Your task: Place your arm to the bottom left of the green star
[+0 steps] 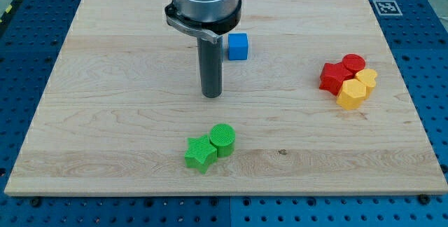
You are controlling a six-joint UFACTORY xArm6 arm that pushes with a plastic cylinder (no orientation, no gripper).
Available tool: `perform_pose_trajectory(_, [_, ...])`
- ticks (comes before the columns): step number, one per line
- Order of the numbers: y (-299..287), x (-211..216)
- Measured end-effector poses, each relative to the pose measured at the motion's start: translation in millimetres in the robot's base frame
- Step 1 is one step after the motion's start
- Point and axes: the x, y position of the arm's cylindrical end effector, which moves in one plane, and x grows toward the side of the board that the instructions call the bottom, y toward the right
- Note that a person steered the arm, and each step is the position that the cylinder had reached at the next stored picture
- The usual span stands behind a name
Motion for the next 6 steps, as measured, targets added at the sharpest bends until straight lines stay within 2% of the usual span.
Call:
perform_pose_trajectory(1, [-36.6,0.4])
perform_pose_trajectory(2, [-114.5,25.8])
perform_pose_trajectory(3, [-167.7,74.9])
perform_pose_trajectory(4, [-164.9,130.4])
perform_pose_trajectory(5, [-123.9,151.3])
perform_pose_trajectory(6, [-62.7,151.4])
